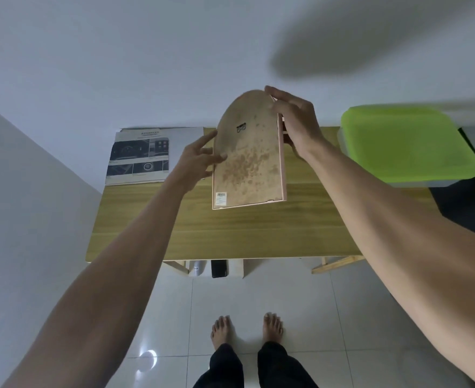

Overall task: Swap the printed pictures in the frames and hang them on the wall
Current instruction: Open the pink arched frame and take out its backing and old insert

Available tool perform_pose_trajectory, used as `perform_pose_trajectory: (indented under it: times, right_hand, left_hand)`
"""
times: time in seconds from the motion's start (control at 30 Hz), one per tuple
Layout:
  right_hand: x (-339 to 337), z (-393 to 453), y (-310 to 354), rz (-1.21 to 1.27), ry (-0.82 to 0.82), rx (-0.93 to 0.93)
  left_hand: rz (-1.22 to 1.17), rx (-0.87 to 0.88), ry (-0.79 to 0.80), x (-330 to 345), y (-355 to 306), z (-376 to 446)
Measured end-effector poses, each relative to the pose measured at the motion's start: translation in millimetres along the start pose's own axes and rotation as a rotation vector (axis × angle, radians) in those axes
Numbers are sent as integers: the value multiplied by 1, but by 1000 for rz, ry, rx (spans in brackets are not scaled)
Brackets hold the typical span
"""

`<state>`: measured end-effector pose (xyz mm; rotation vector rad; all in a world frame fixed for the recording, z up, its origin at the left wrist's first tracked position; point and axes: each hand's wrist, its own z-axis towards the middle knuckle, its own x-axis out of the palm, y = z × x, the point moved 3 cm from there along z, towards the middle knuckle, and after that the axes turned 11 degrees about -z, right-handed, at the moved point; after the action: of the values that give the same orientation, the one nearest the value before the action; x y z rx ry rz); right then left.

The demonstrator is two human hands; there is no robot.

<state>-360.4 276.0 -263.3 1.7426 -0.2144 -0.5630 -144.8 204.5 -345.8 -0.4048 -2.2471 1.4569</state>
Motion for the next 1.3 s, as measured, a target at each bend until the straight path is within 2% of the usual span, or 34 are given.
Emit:
perform_pose_trajectory:
  times: [0.17,0.3,0.43,0.57,0.7,0.93,1.3]
  right_hand:
    - [-6,-3,-27,-61,-68,41]
    - [0,-10,-71,-221,-109,48]
    - [13,-21,-118,-296,-144,128]
    - [29,-22,-161,-359,-112,178]
    - [44,-16,-193,-422,-70,206]
    - [54,-6,-210,-640,-84,176]
    - [63,6,-218,-777,-52,187]
  left_hand:
    - [-31,20,-90,-10,32,-1]
    - [52,83,-169,-11,54,-7]
    - [131,81,-180,-13,79,-8]
    - [209,25,-212,-28,111,-2]
    - [353,46,-216,-35,131,6]
    - [505,53,-251,-41,145,19]
    - [806,175,-235,-38,142,20]
